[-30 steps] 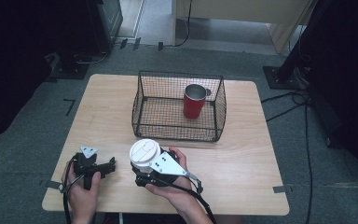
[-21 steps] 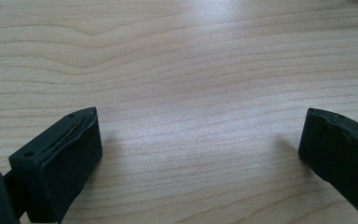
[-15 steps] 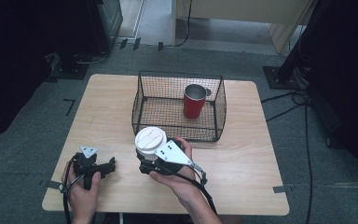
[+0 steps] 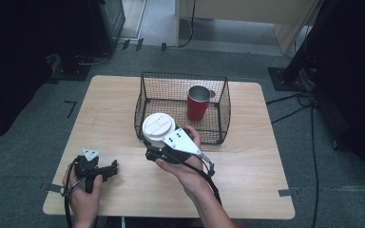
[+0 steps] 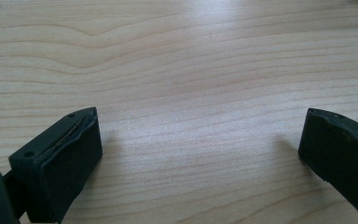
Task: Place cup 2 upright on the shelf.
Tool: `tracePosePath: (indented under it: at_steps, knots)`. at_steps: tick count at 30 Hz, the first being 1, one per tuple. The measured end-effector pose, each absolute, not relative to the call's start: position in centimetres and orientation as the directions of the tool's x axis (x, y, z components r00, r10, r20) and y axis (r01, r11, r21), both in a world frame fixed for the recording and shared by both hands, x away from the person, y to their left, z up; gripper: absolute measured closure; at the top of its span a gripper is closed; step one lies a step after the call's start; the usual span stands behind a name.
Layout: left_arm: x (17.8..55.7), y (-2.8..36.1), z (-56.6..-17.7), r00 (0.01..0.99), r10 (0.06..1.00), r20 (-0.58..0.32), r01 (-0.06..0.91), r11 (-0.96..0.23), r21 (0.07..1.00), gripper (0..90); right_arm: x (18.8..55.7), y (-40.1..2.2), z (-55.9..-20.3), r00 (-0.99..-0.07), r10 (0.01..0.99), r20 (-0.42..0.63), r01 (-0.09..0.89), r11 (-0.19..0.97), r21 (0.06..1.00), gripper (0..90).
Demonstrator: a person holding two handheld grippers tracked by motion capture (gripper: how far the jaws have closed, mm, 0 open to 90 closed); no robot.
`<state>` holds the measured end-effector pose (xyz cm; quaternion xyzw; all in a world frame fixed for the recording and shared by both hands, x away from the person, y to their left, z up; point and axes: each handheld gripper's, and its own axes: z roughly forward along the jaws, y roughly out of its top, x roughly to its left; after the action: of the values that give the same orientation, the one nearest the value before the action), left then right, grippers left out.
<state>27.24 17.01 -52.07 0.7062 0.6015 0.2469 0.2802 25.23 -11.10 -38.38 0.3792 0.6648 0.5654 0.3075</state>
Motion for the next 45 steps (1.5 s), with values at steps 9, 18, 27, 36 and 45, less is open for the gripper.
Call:
tracePosePath:
  at_steps: [9,18,27,36,45]
  knots:
    - [27.2,17.0,-52.1,0.154,0.988,0.012,0.711,-0.119,0.693,0.0,26.5,-11.1,-36.7,-0.502,0.865,0.012,0.129,0.062,0.990,16.3]
    - [27.2,17.0,-52.1,0.156,0.988,0.013,0.712,-0.122,0.691,0.0,28.2,-11.2,-35.8,-0.465,0.885,0.031,0.107,0.021,0.994,16.3]
    - [27.2,17.0,-52.1,0.155,0.988,0.012,0.712,-0.120,0.692,0.0,30.0,-11.7,-35.0,-0.424,0.905,0.022,0.086,0.016,0.996,16.2]
    - [27.2,17.0,-52.1,0.155,0.988,0.012,0.712,-0.120,0.692,0.0,31.6,-11.8,-34.5,-0.403,0.915,0.024,0.071,0.005,0.997,16.2]
    - [27.2,17.0,-52.1,0.154,0.988,0.011,0.712,-0.119,0.692,0.0,33.4,-11.8,-34.4,-0.380,0.924,0.042,0.069,-0.017,0.997,16.2]
